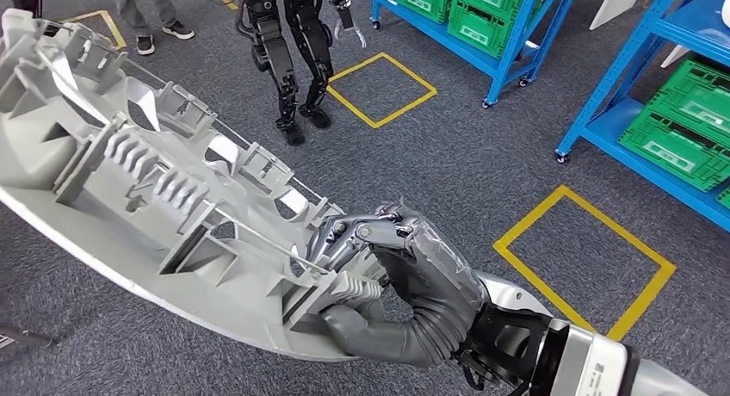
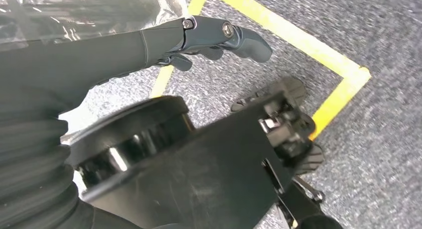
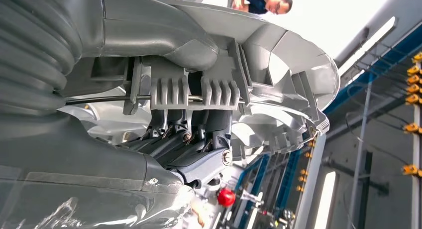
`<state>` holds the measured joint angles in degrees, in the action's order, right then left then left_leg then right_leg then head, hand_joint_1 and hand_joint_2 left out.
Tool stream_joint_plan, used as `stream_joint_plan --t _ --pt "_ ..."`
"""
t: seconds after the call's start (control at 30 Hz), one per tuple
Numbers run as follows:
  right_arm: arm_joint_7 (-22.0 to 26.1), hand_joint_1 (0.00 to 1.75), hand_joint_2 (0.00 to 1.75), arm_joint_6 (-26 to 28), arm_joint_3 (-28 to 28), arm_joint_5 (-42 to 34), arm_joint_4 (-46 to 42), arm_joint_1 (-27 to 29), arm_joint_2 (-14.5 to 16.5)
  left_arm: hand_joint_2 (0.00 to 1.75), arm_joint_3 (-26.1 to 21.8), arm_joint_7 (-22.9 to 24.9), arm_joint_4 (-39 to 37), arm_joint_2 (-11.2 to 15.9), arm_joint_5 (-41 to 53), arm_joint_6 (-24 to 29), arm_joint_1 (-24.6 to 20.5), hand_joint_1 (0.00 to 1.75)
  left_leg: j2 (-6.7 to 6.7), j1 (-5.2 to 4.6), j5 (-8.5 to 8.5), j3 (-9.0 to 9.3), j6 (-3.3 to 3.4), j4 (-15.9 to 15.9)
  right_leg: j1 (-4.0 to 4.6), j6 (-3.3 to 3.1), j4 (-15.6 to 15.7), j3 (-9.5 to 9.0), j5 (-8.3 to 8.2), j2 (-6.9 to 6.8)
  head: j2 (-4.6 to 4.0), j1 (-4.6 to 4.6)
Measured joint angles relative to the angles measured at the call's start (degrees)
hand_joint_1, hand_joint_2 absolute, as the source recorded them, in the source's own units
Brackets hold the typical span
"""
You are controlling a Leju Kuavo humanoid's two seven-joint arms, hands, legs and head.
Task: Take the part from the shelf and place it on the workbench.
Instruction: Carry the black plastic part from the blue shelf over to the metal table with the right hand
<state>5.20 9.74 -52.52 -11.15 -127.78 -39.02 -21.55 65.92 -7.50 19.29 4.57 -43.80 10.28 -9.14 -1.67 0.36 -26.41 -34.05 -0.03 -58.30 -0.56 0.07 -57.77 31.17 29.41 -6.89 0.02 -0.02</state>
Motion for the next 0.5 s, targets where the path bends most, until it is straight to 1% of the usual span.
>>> stream_joint_plan --t 0.03,0.07,0.1,0.13,0.17,0.2,0.23,0.27,0.3,0.33,0.37,0.4,0.43,0.47,0.5 --pt "0.00 1.75 1.75 -0.01 0.01 0.01 -0.01 -0.01 0.00 1.75 0.01 0.01 0.00 0.03 -0.01 0.01 0.08 0.00 0.59 0.10 0.14 0.03 0.35 0.17 -0.15 0.31 -0.32 0.01 0.42 0.81 0.00 0.06" --pt "0.01 1.75 1.75 -0.01 0.03 0.01 -0.01 -0.02 -0.01 1.75 0.01 0.01 0.01 0.05 -0.03 0.01 0.11 0.00 1.14 0.23 0.30 0.07 0.67 0.35 -0.26 0.52 -1.51 0.46 1.35 2.16 0.00 0.21" --pt "0.01 1.75 1.75 -0.01 0.05 0.02 -0.01 0.00 -0.04 1.75 0.01 0.01 0.01 0.05 -0.03 0.01 0.07 0.00 1.69 0.33 0.40 0.11 0.95 0.45 -0.37 0.64 -4.06 1.60 2.90 3.93 0.00 0.45" --pt "0.02 1.75 1.75 0.00 0.04 0.02 -0.01 0.04 -0.07 1.75 0.01 0.01 0.01 0.04 -0.03 0.01 -0.01 0.00 2.31 0.26 0.44 0.06 1.15 0.46 -0.37 0.61 -7.86 3.42 4.78 5.45 0.00 0.66" --pt "0.02 1.75 1.75 0.01 0.02 0.02 -0.01 0.09 -0.11 1.75 0.01 0.01 0.01 0.03 -0.03 0.01 -0.05 0.00 2.94 0.16 0.47 0.03 1.31 0.45 -0.32 0.56 -11.95 5.51 6.47 6.19 0.00 0.86" --pt "0.02 1.75 1.75 0.01 0.00 0.02 0.00 0.15 -0.14 1.75 0.01 0.01 0.01 0.02 -0.03 0.01 -0.06 0.00 3.67 0.02 0.48 0.01 1.42 0.44 -0.24 0.46 -15.36 7.37 7.44 6.51 0.00 1.00" --pt "0.02 1.75 1.75 0.00 -0.02 0.02 0.00 0.18 -0.16 1.75 0.02 0.02 0.01 0.01 -0.03 0.01 -0.02 0.00 4.45 -0.14 0.50 0.02 1.48 0.43 -0.15 0.28 -16.80 8.37 7.20 6.61 0.00 1.06" --pt "0.01 1.75 1.75 -0.01 -0.03 0.02 0.00 0.19 -0.18 1.75 0.02 0.02 0.01 0.02 -0.04 0.01 0.03 0.00 5.19 -0.27 0.52 0.06 1.51 0.42 -0.05 0.04 -16.06 8.33 5.95 6.71 0.00 1.09" --pt "0.01 1.75 1.75 -0.01 -0.02 0.02 0.00 0.19 -0.20 1.75 0.02 0.02 0.01 0.02 -0.04 0.01 0.05 0.00 6.01 -0.39 0.55 0.13 1.52 0.42 0.10 -0.35 -13.00 7.15 3.74 7.16 0.00 1.12" --pt "0.01 1.75 1.75 -0.01 -0.01 0.02 0.00 0.16 -0.22 1.75 0.02 0.01 0.02 -0.02 -0.03 0.01 0.05 0.00 6.77 -0.43 0.58 0.18 1.49 0.42 0.26 -0.87 -8.68 5.33 1.41 8.37 0.00 1.14" --pt "0.02 1.75 1.75 -0.01 0.00 0.02 -0.01 0.12 -0.23 1.75 0.02 0.01 0.03 -0.09 -0.03 0.02 0.00 0.00 7.46 -0.50 0.64 0.12 1.38 0.39 0.39 -1.37 -4.83 3.62 -0.20 9.75 0.00 1.08" --pt "0.02 1.75 1.75 -0.01 0.01 0.02 -0.01 0.06 -0.24 1.75 0.02 0.00 0.04 -0.16 -0.01 0.01 -0.06 0.00 8.11 -0.47 0.71 -0.02 1.21 0.36 0.51 -1.73 -1.79 2.31 -1.32 10.81 0.00 1.06" --pt "0.02 1.75 1.75 -0.01 0.02 0.02 -0.02 0.02 -0.24 1.75 0.02 0.00 0.08 -0.25 0.01 0.01 -0.08 0.00 8.68 -0.32 0.81 -0.25 0.97 0.37 0.65 -1.94 -0.39 1.75 -1.58 11.42 0.00 1.04" --pt "0.02 1.75 1.75 -0.02 0.02 0.02 -0.02 -0.01 -0.25 1.75 0.03 0.01 0.12 -0.31 0.03 -0.02 -0.08 0.00 9.28 -0.20 0.94 -0.47 0.64 0.42 0.76 -2.01 -0.07 1.65 -1.53 11.12 0.00 1.04" --pt "0.02 1.75 1.75 -0.02 0.03 0.02 -0.02 -0.03 -0.25 1.75 0.04 0.01 0.15 -0.32 0.05 -0.07 -0.03 0.00 9.85 -0.09 1.05 -0.58 0.34 0.53 0.77 -2.04 0.29 1.54 -1.71 10.42 0.00 1.13"
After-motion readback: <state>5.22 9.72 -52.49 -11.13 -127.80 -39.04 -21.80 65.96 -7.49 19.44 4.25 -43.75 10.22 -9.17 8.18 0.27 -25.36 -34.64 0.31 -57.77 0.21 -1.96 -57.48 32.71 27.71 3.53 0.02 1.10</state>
